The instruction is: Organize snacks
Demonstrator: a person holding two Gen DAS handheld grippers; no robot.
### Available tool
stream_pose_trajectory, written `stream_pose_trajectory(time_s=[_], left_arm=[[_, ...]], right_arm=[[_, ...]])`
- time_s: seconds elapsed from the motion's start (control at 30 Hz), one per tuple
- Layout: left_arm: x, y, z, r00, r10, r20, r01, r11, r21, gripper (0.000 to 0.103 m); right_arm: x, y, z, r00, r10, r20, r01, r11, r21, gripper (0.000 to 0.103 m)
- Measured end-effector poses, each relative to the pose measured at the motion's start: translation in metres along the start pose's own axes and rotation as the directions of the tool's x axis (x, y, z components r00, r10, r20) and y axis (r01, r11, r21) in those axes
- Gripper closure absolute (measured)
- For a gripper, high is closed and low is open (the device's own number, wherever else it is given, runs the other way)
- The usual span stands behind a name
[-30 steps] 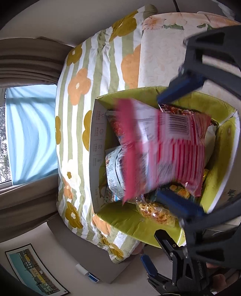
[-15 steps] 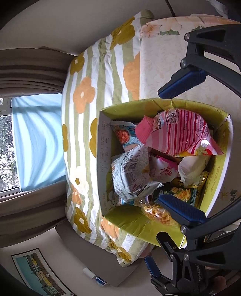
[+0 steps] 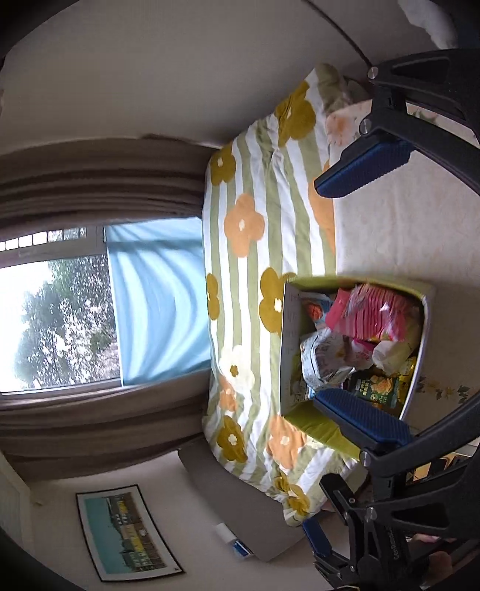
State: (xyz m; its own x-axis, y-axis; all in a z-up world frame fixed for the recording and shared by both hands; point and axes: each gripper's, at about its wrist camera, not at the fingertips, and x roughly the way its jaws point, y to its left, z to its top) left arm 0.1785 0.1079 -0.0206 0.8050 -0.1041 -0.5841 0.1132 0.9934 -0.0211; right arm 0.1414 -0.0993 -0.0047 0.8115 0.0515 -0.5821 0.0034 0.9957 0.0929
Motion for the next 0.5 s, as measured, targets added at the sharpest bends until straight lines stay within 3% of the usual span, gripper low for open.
stream_pose_trajectory(time_s=[0.33, 0.5], left_arm=[[-0.070, -0.049, -0.036, 0.996, 0.019, 0.083, -0.018, 1.000, -0.002, 0.000], [-0.094, -0.066, -0.053, 0.995, 0.012, 0.099, -0.012, 1.000, 0.002, 0.000]], right_arm=[[-0.067, -0.037, -0.034, 0.993, -0.100, 0.066, 0.103, 0.994, -0.035, 0.000], [-0.085, -0.048, -0.049, 0.991, -0.113, 0.065, 0.115, 0.993, -0.032, 0.001]])
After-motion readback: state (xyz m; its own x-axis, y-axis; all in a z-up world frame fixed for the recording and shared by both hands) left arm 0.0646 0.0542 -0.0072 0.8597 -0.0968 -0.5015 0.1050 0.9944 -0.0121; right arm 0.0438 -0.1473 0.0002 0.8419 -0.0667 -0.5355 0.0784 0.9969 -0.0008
